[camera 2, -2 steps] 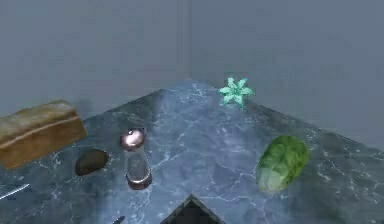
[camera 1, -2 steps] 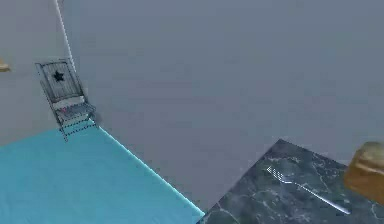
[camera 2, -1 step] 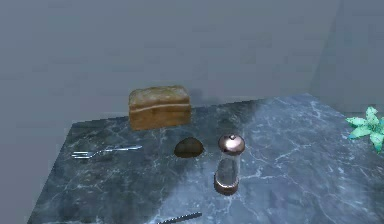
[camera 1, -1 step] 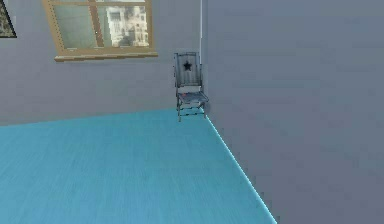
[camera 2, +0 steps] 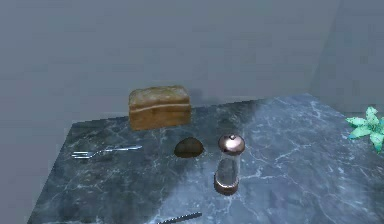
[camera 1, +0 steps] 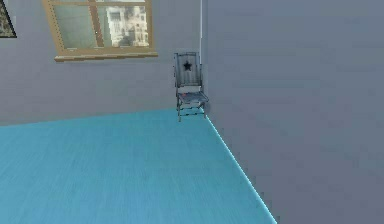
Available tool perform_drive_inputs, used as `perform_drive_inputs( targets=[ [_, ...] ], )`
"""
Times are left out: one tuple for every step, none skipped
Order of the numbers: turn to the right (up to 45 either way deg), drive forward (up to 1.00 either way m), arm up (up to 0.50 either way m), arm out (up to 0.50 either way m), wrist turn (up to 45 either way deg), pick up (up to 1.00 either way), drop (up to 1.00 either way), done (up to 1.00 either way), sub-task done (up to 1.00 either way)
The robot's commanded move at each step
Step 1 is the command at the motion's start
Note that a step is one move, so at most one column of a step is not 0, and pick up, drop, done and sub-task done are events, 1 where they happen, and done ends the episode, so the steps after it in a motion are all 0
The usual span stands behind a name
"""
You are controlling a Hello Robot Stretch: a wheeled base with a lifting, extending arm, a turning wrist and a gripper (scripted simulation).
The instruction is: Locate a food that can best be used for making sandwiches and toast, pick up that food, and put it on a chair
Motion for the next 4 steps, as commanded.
perform_drive_inputs(
  targets=[
    [0.0, 0.0, 0.38, 0.0, 0.0, 0.0, 0.0, 0.0, 0.0],
    [0.0, 0.0, 0.0, 0.48, 0.0, 0.0, 0.0, 0.0, 0.0],
    [0.0, 0.0, 0.0, 0.0, 45.0, 0.0, 0.0, 0.0, 0.0],
    [0.0, 0.0, 0.0, 0.0, 45.0, 0.0, 0.0, 0.0, 0.0]
  ],
)
